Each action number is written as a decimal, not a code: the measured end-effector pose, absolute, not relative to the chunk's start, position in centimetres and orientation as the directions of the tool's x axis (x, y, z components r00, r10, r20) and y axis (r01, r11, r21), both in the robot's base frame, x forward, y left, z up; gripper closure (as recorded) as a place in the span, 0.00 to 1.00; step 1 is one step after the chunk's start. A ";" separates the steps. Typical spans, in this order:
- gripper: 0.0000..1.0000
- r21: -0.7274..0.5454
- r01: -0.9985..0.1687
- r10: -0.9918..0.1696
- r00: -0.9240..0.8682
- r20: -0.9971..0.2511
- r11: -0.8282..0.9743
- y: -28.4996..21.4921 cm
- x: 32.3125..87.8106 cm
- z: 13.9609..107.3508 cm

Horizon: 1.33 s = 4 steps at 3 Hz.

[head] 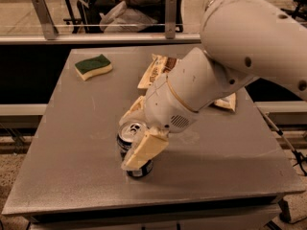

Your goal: Pick pepsi can

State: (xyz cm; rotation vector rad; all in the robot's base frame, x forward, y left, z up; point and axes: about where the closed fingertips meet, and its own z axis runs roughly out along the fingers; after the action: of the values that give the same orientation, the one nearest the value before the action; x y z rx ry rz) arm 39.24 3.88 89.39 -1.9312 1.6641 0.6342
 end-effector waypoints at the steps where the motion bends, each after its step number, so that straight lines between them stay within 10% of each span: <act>1: 0.59 -0.078 -0.989 -0.751 0.144 -0.645 -0.123 3.6 39.3 90.1; 3: 1.00 -0.062 -0.996 -0.752 0.093 -0.653 -0.069 1.8 43.3 93.9; 4: 1.00 -0.067 -0.997 -0.730 0.070 -0.680 -0.033 0.8 45.9 96.8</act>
Offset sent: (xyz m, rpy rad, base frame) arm 0.0451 -0.0241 0.0474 -0.0033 0.0056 -0.0642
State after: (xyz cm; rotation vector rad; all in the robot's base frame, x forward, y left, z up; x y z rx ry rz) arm 45.94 0.78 96.80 -1.8182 1.7126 0.6483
